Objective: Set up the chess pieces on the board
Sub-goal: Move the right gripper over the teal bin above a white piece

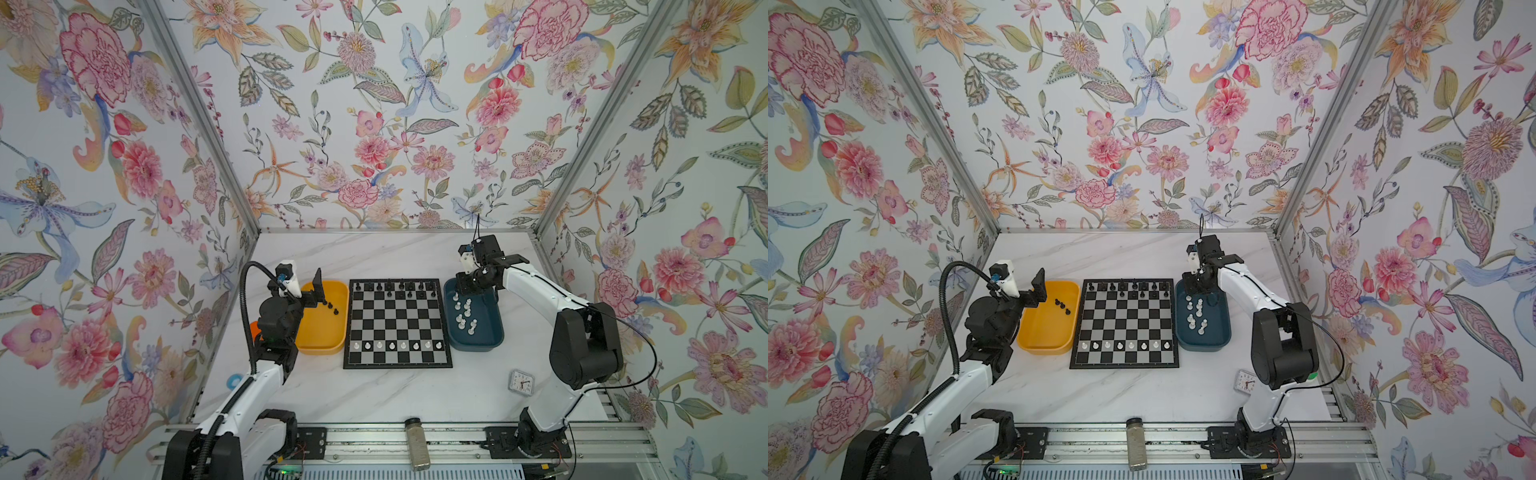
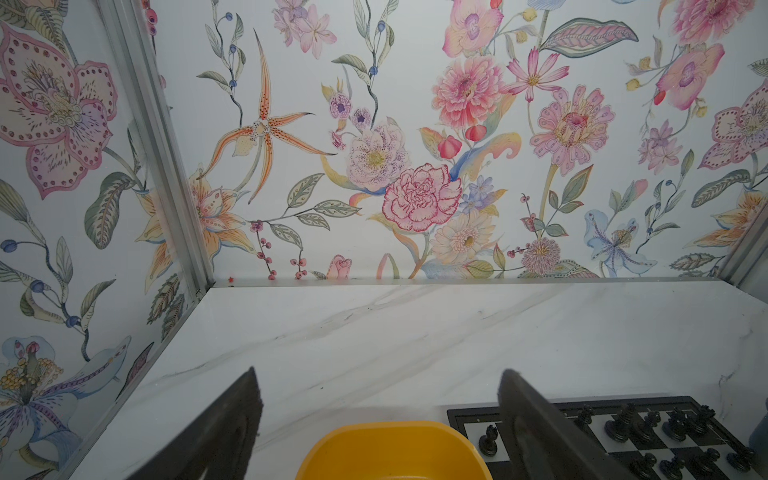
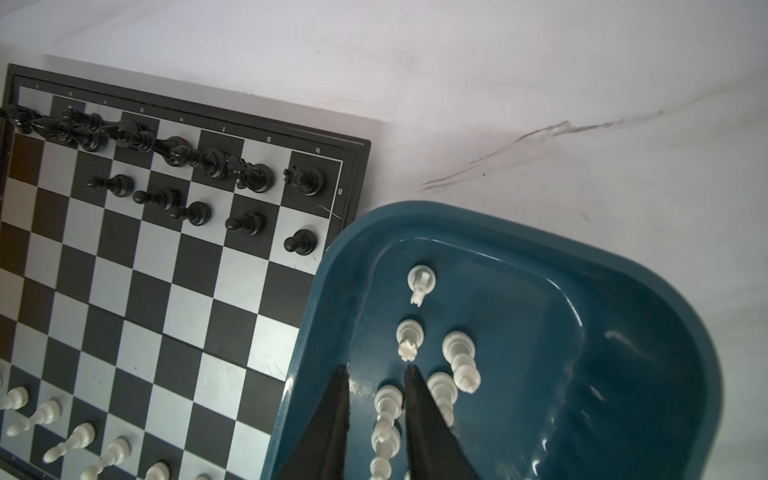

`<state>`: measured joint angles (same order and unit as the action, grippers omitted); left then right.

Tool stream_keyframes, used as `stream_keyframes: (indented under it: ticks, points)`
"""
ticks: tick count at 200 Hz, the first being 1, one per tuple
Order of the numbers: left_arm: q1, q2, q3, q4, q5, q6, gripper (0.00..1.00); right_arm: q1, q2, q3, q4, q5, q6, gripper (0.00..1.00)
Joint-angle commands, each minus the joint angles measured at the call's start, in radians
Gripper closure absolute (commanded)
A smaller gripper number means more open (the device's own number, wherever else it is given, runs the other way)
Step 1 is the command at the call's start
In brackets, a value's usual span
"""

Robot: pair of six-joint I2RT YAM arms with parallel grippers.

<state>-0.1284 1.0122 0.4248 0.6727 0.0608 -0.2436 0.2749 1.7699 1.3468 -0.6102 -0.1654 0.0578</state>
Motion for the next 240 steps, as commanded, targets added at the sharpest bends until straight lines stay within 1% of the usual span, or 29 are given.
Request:
stream_keyframes:
  ticks: [1, 29, 104, 181, 240]
  points:
    - [-0.011, -0.014, 0.026, 0.002, 0.006, -0.014, 0.10, 0.006, 0.022, 0.039, -0.029, 0.020, 0.005, 0.74]
    - [-0.013, -0.002, 0.028, 0.002, -0.006, -0.019, 0.10, 0.007, 0.039, 0.038, -0.033, 0.046, 0.003, 0.74]
    - [-0.014, -0.003, 0.026, 0.004, 0.002, -0.020, 0.10, 0.011, 0.106, 0.045, -0.003, 0.043, 0.004, 0.74]
    - [-0.019, -0.005, 0.025, 0.009, 0.010, -0.022, 0.10, 0.011, 0.117, 0.025, 0.030, 0.082, 0.017, 0.75]
    - [-0.022, -0.004, 0.025, 0.013, 0.016, -0.024, 0.10, 0.013, 0.123, 0.007, 0.052, 0.089, 0.026, 0.75]
